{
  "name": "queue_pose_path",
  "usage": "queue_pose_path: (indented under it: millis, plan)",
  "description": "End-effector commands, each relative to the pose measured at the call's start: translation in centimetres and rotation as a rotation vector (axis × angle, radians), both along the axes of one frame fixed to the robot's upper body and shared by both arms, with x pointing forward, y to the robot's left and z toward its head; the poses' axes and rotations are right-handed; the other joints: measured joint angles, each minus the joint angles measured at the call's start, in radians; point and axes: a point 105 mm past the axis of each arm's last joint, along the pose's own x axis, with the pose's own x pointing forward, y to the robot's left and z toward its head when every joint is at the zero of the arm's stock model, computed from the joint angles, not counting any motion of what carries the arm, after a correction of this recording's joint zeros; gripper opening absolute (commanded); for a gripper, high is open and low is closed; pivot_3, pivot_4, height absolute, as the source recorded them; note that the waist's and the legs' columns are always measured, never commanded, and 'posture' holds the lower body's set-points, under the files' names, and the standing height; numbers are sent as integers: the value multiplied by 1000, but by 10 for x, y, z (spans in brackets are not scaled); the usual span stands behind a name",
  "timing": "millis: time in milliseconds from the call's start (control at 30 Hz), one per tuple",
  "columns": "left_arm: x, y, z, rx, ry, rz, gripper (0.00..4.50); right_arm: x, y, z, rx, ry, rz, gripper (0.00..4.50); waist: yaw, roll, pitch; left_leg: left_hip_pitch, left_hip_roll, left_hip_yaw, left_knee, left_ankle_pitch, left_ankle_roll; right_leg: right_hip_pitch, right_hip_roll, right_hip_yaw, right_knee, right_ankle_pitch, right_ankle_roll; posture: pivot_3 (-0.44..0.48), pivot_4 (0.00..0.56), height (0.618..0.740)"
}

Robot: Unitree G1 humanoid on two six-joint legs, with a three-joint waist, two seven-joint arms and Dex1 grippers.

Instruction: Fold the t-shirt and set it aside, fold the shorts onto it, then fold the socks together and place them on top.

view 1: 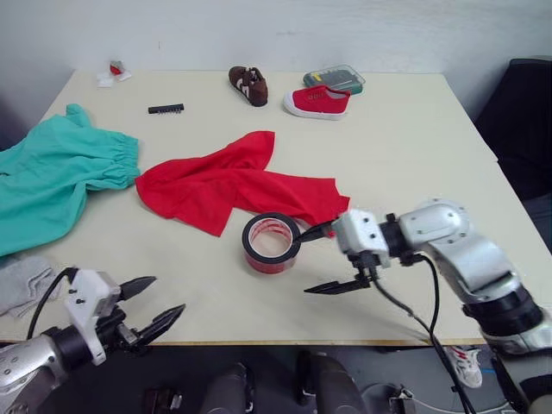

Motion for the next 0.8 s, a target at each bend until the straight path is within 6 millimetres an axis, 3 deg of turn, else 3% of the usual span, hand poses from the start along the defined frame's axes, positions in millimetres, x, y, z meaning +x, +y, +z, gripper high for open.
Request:
queue_pose_path:
  millis: [33, 233, 433, 600, 800]
  plan:
    - [1, -15, 11, 5, -44, -92, 4500, 17, 13, -4, -14, -67, -10, 4467, -4, 0, 0, 0, 0, 0, 0, 0, 0, 0, 0, 0, 1, 0, 0, 0, 150, 740]
    - [6, -31, 19, -2, -76, -180, 4500, 38, 31, -26, -77, -114, -4, 4467, -18, 0, 0, 0, 0, -1, 0, 4, 2, -1, 0, -1, 4, 0, 0, 0, 150, 740]
    - [12, -46, 28, -20, -100, -267, 4500, 39, 39, -34, -90, -139, 59, 2495, -16, 0, 0, 2, 0, -1, 0, 5, 2, 1, 0, -1, 5, 0, 0, 0, 150, 740]
    - [20, -61, 36, -65, -110, -353, 4500, 26, 40, -18, -19, -86, 114, 925, -18, 0, 0, 2, 0, -1, 0, 5, 2, 1, 0, -1, 5, 0, 0, 0, 150, 740]
    - [36, -90, 60, -179, -115, -533, 4500, -9, 12, 31, 110, 88, 122, 852, -11, 3, 2, 0, 0, -2, 1, 6, 2, 0, 0, -3, 5, 0, 0, 0, 150, 740]
